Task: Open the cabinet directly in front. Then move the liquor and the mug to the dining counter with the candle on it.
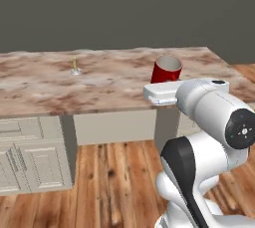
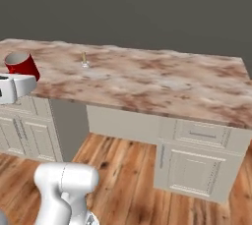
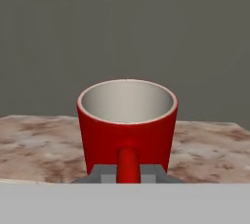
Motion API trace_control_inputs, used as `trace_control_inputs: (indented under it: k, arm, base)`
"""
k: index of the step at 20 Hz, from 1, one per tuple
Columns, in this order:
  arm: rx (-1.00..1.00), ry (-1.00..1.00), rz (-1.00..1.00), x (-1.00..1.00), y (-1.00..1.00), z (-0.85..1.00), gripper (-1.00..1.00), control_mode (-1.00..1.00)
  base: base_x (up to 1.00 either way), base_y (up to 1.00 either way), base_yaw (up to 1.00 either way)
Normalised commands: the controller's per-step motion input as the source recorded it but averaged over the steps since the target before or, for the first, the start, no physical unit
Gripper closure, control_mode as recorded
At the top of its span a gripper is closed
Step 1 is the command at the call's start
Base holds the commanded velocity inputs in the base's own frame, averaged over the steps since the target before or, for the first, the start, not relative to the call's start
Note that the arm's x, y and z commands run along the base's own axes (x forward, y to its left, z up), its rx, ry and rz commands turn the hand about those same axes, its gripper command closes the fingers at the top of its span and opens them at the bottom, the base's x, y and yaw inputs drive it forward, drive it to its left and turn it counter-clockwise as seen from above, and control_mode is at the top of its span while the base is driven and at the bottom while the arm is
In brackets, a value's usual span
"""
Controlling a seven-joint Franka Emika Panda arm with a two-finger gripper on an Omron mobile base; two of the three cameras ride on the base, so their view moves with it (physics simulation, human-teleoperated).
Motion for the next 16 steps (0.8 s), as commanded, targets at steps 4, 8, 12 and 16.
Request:
trace_control_inputs:
  k: [4,8,12,16]
  arm:
    - [0.00,0.00,0.00,0.00,0.00,0.00,1.00,1.00]
    - [0.00,0.00,0.00,0.00,0.00,0.00,1.00,1.00]
    - [0.00,0.00,0.00,0.00,0.00,0.00,1.00,1.00]
    - [0.00,0.00,0.00,0.00,0.00,0.00,1.00,1.00]
  base:
    - [0.38,1.00,-0.05]
    - [0.42,1.00,-0.06]
    - [0.52,1.00,-0.08]
    - [0.62,1.00,-0.17]
